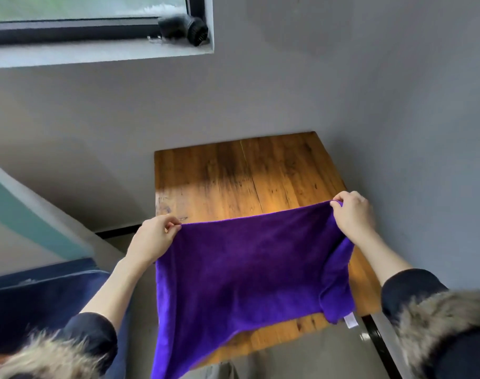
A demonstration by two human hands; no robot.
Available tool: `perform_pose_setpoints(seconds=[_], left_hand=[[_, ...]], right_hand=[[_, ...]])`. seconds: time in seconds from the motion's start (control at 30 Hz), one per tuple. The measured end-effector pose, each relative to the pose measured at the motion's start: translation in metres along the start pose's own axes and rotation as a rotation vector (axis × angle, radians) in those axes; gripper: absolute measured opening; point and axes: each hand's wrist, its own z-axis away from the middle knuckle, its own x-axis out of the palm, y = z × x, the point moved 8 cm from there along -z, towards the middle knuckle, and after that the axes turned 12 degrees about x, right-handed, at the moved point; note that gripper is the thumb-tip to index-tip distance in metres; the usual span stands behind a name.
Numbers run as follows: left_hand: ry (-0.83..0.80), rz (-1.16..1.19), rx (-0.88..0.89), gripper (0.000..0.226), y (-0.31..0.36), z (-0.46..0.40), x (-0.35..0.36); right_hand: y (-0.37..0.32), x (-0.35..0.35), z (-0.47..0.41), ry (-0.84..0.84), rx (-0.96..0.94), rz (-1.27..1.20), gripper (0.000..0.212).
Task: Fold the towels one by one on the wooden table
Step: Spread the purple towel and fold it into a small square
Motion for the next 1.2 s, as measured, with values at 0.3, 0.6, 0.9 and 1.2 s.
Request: perform_pose_setpoints(seconds=[0.3, 0.6, 0.9, 1.2], left_hand=[[-0.014, 0.03, 0.012, 0.022, -0.006, -0.045, 0.044], [-0.161, 0.045, -0.156, 0.033, -0.082, 0.024, 0.114], [0.025, 0.122, -0.403, 0.043, -0.149, 0.002, 0.122], [0.25, 0.105, -0.453, 0.012, -0.183, 0.012, 0.11]], right_hand=[[-0.021, 0.062, -0.035, -0.168, -0.047, 0.032, 0.023], [-0.065, 0.191, 0.058, -0.566, -0.214, 0.028, 0.042], [-0.108, 0.281, 0.145, -0.6, -0.441, 0.315, 0.082], [-0.097, 0.301, 0.153, -0.497, -0.465, 0.402, 0.095]])
